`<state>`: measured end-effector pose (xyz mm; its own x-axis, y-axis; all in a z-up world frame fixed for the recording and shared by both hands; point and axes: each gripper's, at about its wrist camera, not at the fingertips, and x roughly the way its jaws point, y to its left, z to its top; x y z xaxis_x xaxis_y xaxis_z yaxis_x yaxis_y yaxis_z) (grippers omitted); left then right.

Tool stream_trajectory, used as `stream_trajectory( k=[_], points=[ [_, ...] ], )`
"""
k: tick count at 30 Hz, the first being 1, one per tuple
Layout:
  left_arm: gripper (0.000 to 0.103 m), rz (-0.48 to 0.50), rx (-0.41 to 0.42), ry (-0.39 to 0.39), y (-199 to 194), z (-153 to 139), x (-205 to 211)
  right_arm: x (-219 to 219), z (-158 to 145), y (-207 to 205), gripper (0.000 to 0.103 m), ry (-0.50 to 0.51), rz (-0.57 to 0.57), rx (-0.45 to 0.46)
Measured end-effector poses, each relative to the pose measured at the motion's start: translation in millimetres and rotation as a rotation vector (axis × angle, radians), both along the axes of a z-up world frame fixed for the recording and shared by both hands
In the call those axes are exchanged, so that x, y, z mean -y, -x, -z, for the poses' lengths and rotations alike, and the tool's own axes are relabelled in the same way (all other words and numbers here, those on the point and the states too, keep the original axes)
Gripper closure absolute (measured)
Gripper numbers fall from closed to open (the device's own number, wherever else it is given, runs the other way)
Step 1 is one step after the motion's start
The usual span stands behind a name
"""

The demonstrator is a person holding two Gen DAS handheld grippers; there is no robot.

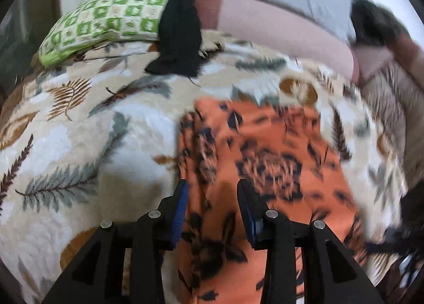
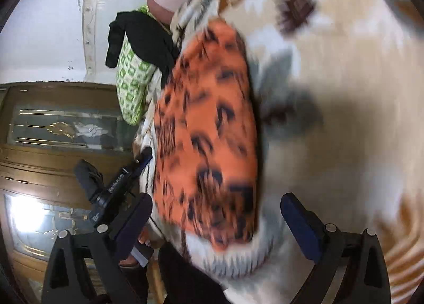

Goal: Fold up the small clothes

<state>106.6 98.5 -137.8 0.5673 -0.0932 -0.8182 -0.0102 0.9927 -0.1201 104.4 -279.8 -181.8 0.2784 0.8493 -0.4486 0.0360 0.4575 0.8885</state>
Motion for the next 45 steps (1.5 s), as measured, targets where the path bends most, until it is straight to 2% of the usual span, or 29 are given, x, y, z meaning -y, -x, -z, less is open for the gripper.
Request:
stream_trajectory(
  k=[2,3,4,5,6,7,8,10,11,12,14,17,19,20,21,22,23,25,26,27,28,29,32,33,35,37,39,42,45],
  points=[
    [0.058,-0.020,-0.066,-0.027,-4,23,1,-8,4,-2,0.004,-0.037,0.019,0.005],
    [0.050,-0.034,-0.067,-0.024,-4,28,-2,-12,7,-6,0.004,-0.054,0.022,0.007],
    [0.048,-0.061,-0.067,-0.015,-5,28,-6,-15,13,-11,0.005,-0.036,0.021,-0.006],
    [0.048,-0.067,-0.072,-0.008,-5,27,-7,-19,16,-13,0.018,0.001,0.031,-0.028],
    [0.048,-0.069,-0.072,-0.014,-5,25,-7,-24,13,-12,0.049,0.050,0.030,-0.029],
    [0.048,-0.062,-0.070,-0.028,-5,24,-6,-26,7,-9,0.062,0.074,0.023,-0.019],
    [0.048,-0.058,-0.065,-0.039,-5,24,-4,-28,-1,-4,0.064,0.114,0.034,0.004],
    [0.048,-0.062,-0.060,-0.040,-5,24,-4,-29,-8,-2,0.064,0.191,0.037,0.026],
    [0.048,-0.066,-0.063,-0.036,-5,24,-5,-26,-11,-5,0.059,0.195,0.046,0.032],
    [0.048,-0.066,-0.063,-0.033,-4,24,-4,-22,-15,-11,0.040,0.185,0.061,0.044],
    [0.048,-0.060,-0.060,-0.036,-6,25,-5,-7,-30,-28,0.018,0.154,0.106,0.085],
    [0.048,-0.059,-0.052,-0.034,-4,25,-6,-7,-35,-70,0.018,0.184,0.102,0.115],
    [0.048,-0.058,-0.042,-0.040,-3,25,-5,-18,-9,-109,0.021,0.070,0.042,0.007],
    [0.048,-0.058,-0.039,-0.040,-2,25,-5,-24,1,-119,0.036,0.091,0.027,-0.024],
    [0.047,-0.058,-0.038,-0.041,-2,25,-5,-32,11,-128,0.060,0.159,0.018,-0.064],
    [0.047,-0.056,-0.031,-0.037,-1,25,-5,-37,16,-131,0.060,0.154,0.014,-0.089],
    [0.047,-0.053,-0.028,-0.033,-1,25,-6,-36,12,-129,0.060,0.168,0.010,-0.075],
    [0.047,-0.051,-0.021,-0.025,0,26,-7,-33,-11,-122,0.053,0.279,0.023,-0.001],
    [0.047,-0.051,-0.019,-0.022,0,27,-8,-34,-25,-121,0.035,0.368,0.047,0.042],
    [0.047,-0.051,-0.016,-0.020,0,27,-8,-35,-40,-121,0.027,0.429,0.079,0.090],
    [0.047,-0.050,-0.013,-0.019,0,27,-8,-39,-55,-124,0.027,0.417,0.089,0.140],
    [0.047,-0.050,-0.011,-0.017,1,27,-9,-45,-63,-132,0.027,0.358,0.059,0.161],
    [0.047,-0.052,-0.007,-0.013,1,28,-9,-97,-64,-167,0.027,0.077,-0.198,0.117],
    [0.047,-0.053,-0.007,-0.011,1,28,-10,-117,-59,-180,0.027,0.074,-0.243,0.108],
    [0.047,-0.056,-0.009,-0.010,1,28,-10,-141,-30,-219,0.027,0.132,-0.234,0.043],
    [0.046,-0.057,-0.012,-0.002,1,27,-11,-135,-11,-243,0.028,0.077,-0.116,-0.038],
    [0.044,-0.059,-0.015,0.005,1,28,-12,-132,-19,-253,0.027,0.055,-0.023,-0.017],
    [0.041,-0.069,-0.019,0.026,0,29,-17,-120,-39,-233,0.026,0.065,-0.063,0.028],
    [0.041,-0.086,-0.024,0.061,4,23,-21,-93,-65,-173,0.023,0.151,-0.095,0.130]
  ],
)
